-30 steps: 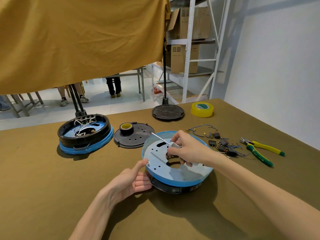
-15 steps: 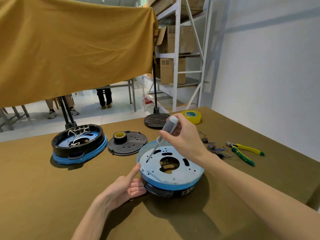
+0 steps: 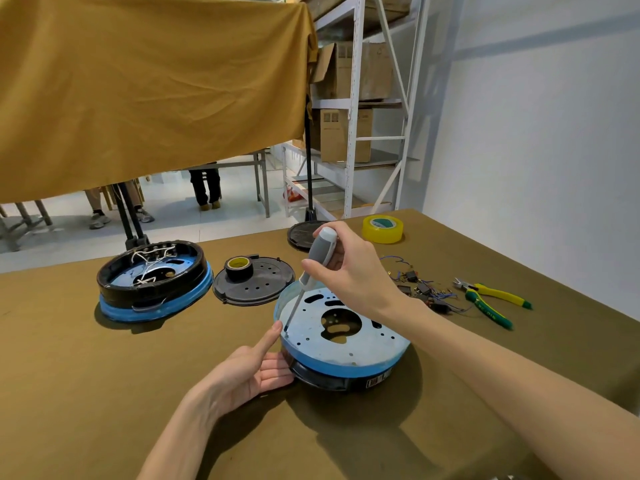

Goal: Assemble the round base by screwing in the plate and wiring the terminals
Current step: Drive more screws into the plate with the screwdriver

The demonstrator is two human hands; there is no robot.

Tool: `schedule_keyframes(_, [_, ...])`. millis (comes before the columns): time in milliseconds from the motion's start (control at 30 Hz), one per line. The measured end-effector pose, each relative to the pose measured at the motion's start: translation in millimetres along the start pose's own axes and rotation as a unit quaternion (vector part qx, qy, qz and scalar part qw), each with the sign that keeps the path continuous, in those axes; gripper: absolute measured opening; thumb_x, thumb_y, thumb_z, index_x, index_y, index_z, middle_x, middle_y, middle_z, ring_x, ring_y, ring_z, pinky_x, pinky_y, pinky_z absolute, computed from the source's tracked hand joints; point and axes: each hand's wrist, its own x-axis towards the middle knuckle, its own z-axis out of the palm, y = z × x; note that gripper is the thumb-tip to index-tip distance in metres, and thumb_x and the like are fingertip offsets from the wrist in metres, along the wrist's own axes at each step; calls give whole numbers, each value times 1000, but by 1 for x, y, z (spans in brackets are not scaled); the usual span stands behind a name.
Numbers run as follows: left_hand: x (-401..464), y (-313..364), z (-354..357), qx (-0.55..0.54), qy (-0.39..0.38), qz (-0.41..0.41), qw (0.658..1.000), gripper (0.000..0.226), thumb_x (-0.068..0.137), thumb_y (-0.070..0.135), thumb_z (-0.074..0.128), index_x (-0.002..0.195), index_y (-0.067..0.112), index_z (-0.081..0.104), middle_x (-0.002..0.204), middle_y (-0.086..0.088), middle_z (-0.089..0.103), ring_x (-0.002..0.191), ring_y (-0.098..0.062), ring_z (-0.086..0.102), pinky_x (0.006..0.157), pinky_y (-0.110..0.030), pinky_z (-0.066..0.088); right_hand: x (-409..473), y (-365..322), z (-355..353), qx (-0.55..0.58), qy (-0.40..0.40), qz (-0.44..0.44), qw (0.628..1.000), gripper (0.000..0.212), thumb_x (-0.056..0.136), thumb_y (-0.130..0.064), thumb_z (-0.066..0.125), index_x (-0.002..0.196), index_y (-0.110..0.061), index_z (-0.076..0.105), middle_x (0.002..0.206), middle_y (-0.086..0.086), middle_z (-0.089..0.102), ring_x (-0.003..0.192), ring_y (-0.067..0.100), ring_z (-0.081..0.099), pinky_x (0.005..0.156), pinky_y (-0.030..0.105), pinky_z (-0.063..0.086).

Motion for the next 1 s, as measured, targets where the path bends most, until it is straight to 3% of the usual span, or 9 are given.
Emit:
schedule_keyframes(100, [-1,0,1,1,1,2,1000,91,65,62,77,122,-7,61,107,-26,76,98,-35,77,72,-37,66,2,1,0,-2,0,-2,1000,42,90,-26,80,122,-14,55,97,-6,66,89,8,67,71,29,61])
schedule_keyframes(367, [-4,1,4,7,1,7,1000,91,65,62,75,124,-6,61,108,-24,76,100,-34,76,83,-41,64,6,2,1,-4,-9,-3,1000,41,89,-29,80,120,-16,55,95,-12,63,85,10,67,71,26,61])
schedule_keyframes(733, [-4,1,3,6,0,8,1000,87,64,62,76,119,-5,63,107,-24,77,99,-33,77,79,-39,65,7,5,-1,-9,-3,-3,1000,42,89,-27,80,121,-14,55,95,-8,64,84,12,67,70,26,60])
schedule_keyframes(1000, [-3,1,1,7,-4,5,1000,84,68,61,76,120,-4,63,109,-24,76,101,-34,76,81,-40,64,6,7,2,-8,-12,-1,1000,41,89,-28,80,120,-16,55,95,-11,64,88,13,66,71,33,61])
